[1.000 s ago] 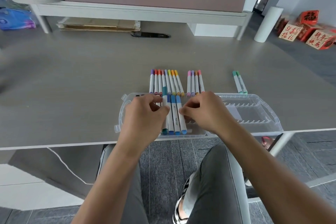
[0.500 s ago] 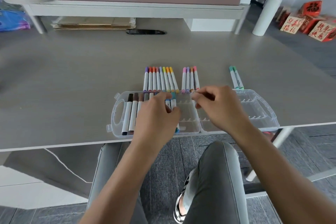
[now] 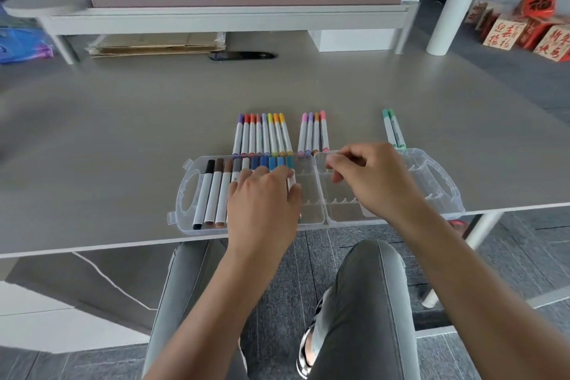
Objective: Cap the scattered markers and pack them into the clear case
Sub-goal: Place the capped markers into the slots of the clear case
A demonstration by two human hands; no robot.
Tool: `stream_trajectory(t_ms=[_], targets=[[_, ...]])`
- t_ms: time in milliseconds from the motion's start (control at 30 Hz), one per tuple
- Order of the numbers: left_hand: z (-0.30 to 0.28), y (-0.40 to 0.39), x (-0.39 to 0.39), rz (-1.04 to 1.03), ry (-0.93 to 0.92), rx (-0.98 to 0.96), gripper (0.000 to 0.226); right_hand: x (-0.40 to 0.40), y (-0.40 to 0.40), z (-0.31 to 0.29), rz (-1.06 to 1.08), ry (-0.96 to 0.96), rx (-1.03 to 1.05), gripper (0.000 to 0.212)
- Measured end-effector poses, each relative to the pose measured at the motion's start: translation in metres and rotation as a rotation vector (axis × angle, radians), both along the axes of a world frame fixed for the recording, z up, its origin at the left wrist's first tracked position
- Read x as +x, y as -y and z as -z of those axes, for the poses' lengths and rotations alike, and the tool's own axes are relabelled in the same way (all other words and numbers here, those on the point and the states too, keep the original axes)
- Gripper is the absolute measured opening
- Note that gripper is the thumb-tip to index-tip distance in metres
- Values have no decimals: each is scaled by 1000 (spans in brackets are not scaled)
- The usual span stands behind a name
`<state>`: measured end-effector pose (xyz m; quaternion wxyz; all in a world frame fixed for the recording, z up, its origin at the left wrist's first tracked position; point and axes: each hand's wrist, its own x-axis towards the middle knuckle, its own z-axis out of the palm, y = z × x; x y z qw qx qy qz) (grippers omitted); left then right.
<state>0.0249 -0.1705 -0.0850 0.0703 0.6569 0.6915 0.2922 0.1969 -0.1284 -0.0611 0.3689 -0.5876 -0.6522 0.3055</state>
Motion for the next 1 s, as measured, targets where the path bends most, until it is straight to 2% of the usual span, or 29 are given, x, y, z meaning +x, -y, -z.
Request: stream_trajectory(t_ms=[100,233,367,433,533,633,867,1000], targets=[[6,0,-1,4,-27,21,31,-3,-3,1,-6,-5,1,22],[12,2,-3,-19,-152,40,31,-2,-6,4,-10,-10,7,22],[6,0,-2,-5,-169,-13,35,7,-9,5,-1,-2,17,23],[0,-4,6,13,-127,-11,35,16,-12,4,18,10,16,23],[-9,-16,26,44,46,44,32,37,-23,3,73,35,-4,22],[-21,-38,49,110,174,-20,32,65,-42,3,162,58,-18,21],[-41,-93,92,224,198,-172,31,123,-95,5,309,216,-59,14],[-46,-120,111,214,135,-244,25,131,-121,2,313,290,-109,21]])
